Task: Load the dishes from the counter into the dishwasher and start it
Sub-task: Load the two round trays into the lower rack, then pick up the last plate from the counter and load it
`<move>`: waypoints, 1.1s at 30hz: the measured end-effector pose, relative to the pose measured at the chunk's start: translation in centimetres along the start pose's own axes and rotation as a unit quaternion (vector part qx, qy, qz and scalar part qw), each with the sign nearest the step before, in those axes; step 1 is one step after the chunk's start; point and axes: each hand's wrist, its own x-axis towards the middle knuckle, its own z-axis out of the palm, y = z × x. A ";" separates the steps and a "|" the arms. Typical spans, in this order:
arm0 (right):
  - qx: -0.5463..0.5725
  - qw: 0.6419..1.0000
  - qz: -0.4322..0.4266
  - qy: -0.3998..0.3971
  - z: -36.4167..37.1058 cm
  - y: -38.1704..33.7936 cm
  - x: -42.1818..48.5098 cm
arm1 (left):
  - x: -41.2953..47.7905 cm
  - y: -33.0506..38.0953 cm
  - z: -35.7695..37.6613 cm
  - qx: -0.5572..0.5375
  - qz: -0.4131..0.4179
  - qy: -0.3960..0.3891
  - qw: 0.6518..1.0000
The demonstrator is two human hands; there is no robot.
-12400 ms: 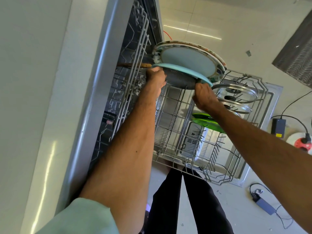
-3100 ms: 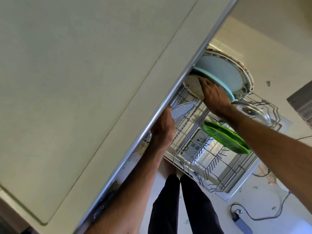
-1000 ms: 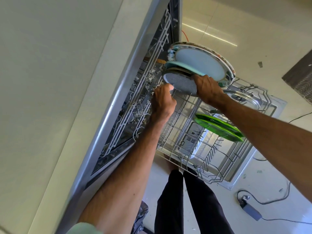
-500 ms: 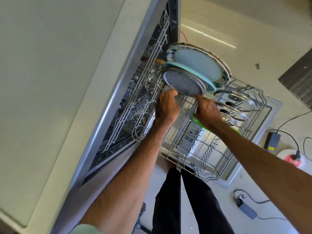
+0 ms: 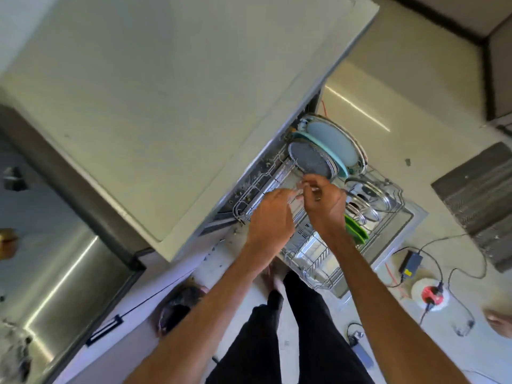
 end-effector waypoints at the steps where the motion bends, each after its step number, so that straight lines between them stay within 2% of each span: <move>1: 0.021 1.000 -0.006 0.018 -0.5 -2.5 -0.7 | -1.0 0.6 -1.7 -0.001 0.012 0.023 1.000; 4: 0.063 0.996 -0.052 0.048 -1.4 -9.8 -3.3 | -4.2 2.0 -7.1 -0.018 0.030 0.098 0.995; 7: 0.071 0.993 -0.088 0.035 -1.1 -16.1 -5.9 | -7.3 2.2 -12.2 -0.023 0.033 0.169 0.985; 12: 0.050 0.987 -0.108 -0.107 2.7 -24.0 -11.9 | -14.9 -1.1 -19.8 -0.016 -0.070 0.252 0.965; 16: -0.003 0.964 -0.163 -0.208 8.0 -28.1 -18.4 | -24.2 -5.6 -24.3 -0.003 -0.157 0.299 0.941; 20: -0.040 0.919 -0.244 -0.306 13.2 -31.7 -26.4 | -34.8 -9.6 -27.7 0.009 -0.247 0.332 0.910; 23: -0.089 0.872 -0.304 -0.372 16.3 -34.2 -32.6 | -42.6 -11.3 -29.5 0.012 -0.297 0.350 0.888; 29: -0.133 0.778 -0.405 -0.461 21.8 -37.9 -44.4 | -56.3 -15.4 -29.7 -0.024 -0.417 0.392 0.820; 33: -0.159 0.720 -0.426 -0.525 25.5 -38.5 -50.8 | -63.4 -17.8 -28.6 -0.061 -0.481 0.420 0.767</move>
